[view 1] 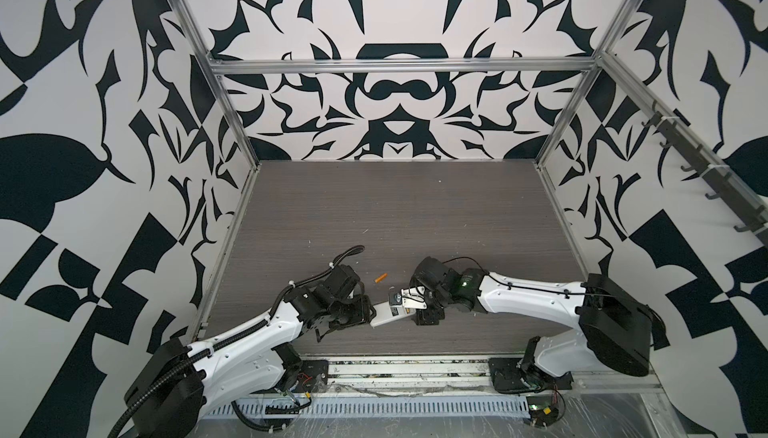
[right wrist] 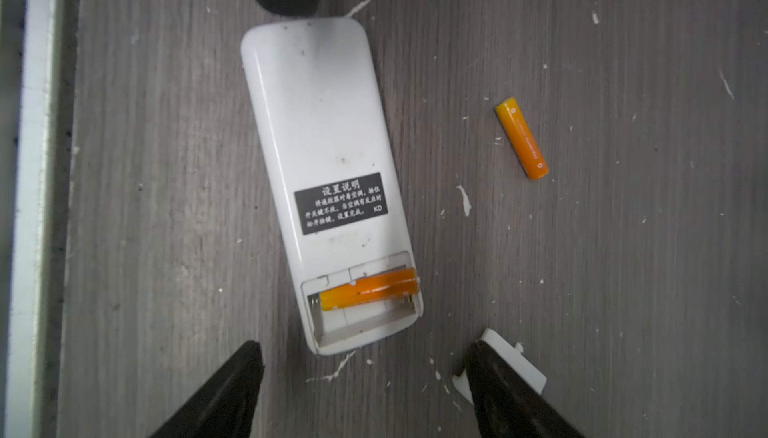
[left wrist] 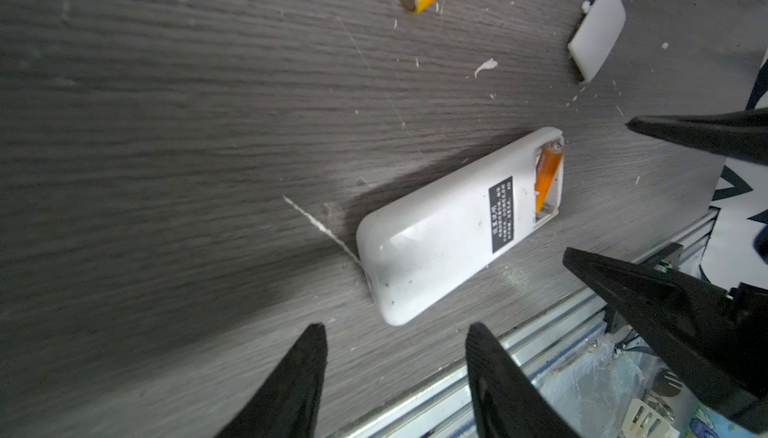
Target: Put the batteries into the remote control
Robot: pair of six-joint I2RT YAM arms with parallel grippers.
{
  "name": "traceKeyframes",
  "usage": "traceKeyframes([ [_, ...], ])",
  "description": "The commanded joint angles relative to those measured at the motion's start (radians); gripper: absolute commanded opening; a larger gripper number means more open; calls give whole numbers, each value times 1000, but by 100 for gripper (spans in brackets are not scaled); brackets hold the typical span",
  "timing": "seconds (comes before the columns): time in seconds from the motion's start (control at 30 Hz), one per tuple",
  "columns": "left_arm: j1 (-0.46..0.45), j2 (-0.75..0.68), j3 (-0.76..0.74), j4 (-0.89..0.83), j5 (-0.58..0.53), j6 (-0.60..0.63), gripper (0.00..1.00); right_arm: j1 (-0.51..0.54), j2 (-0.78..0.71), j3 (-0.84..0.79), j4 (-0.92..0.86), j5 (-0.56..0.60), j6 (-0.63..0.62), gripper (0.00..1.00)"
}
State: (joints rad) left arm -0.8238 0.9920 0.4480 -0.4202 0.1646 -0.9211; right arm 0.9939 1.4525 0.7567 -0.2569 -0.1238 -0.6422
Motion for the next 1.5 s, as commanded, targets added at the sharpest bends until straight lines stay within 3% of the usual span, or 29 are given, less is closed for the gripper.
traceKeyframes([
  [0.0,4,-9,-15,13,19,-18,57,-3,6,42,30,-26,-20,81],
  [0.83,5,-3,-38,44,38,-39,52,0,93,70,18,-76,-35,72],
  [1.47,4,36,-52,72,49,-44,49,29,121,86,0,-14,-48,68],
])
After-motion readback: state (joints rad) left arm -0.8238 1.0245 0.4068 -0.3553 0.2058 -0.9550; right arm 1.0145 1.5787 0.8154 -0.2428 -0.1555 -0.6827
